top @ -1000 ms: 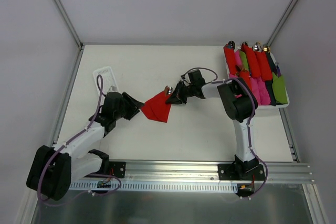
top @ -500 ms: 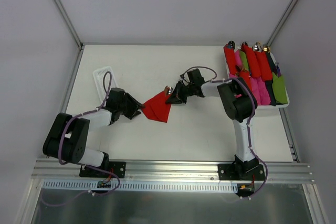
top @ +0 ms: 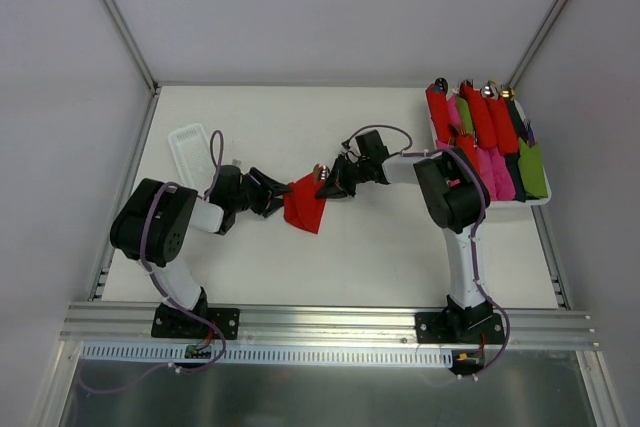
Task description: Place the utensils on the paper napkin and roll it up
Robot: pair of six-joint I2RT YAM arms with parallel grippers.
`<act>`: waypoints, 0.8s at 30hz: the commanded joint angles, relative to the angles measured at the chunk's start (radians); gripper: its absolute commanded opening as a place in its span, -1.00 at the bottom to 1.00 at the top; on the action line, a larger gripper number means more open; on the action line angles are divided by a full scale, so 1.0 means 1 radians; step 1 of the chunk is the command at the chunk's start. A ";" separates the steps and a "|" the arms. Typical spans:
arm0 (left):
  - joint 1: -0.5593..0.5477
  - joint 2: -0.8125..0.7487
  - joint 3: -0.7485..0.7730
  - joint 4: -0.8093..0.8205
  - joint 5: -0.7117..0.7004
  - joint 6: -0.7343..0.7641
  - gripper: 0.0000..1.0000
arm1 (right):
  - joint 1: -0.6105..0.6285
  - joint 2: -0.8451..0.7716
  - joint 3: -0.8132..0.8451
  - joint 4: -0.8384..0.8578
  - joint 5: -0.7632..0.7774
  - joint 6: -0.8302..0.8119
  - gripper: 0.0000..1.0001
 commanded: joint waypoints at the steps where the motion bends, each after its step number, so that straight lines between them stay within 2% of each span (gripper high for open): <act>1: 0.008 0.075 -0.033 -0.020 -0.023 0.011 0.03 | 0.007 0.023 0.013 -0.067 0.040 -0.039 -0.85; 8: 0.024 0.113 0.027 -0.026 -0.046 0.034 0.12 | 0.007 0.026 0.014 -0.076 0.042 -0.047 -0.86; 19: 0.067 0.230 0.068 0.141 0.043 0.006 0.21 | 0.007 0.027 0.013 -0.076 0.042 -0.048 -0.86; 24: 0.068 0.221 0.061 0.115 0.104 0.006 0.19 | 0.009 0.026 0.011 -0.078 0.046 -0.048 -0.86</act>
